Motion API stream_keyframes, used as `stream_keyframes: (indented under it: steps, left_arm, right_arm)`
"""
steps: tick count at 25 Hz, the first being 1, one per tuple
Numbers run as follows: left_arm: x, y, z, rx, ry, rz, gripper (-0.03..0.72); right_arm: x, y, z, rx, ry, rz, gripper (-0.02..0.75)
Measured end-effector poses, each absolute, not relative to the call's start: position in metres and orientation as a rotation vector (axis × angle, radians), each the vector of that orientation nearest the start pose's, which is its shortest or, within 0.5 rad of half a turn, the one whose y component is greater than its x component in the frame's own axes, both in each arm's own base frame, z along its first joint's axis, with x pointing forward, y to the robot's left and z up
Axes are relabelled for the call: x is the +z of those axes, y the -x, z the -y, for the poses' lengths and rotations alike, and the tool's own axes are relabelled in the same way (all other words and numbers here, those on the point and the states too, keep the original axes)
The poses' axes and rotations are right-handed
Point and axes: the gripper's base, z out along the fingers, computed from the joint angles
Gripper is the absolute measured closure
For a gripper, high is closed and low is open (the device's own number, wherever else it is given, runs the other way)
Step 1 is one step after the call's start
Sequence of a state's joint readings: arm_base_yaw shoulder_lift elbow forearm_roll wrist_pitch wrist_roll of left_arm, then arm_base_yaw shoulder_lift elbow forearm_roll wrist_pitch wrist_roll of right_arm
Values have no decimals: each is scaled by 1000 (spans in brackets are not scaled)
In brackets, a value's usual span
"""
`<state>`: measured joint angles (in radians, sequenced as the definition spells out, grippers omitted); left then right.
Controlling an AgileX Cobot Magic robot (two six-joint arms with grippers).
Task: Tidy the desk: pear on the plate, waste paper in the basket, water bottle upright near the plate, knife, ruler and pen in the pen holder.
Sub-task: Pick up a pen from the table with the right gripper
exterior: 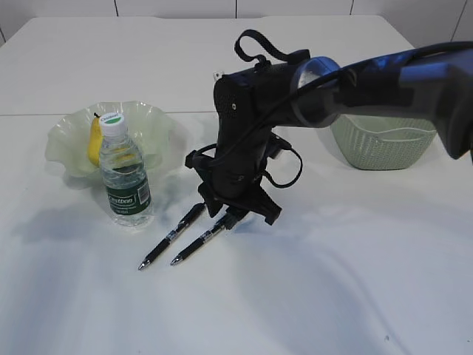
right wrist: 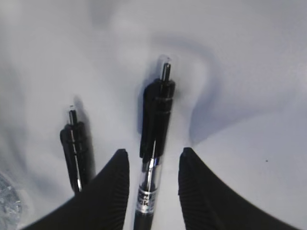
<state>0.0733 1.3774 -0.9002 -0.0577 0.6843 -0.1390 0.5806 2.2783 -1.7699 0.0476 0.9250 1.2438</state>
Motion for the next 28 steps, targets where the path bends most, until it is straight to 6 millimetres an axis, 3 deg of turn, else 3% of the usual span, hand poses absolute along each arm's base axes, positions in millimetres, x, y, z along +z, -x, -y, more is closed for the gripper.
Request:
stream_keyframes:
  steps: [28]
  left_arm:
    - [253,-267,-16,-85,326,-2617,214]
  right_arm:
    - [130,-396,-260,283,-1069,-2811,474]
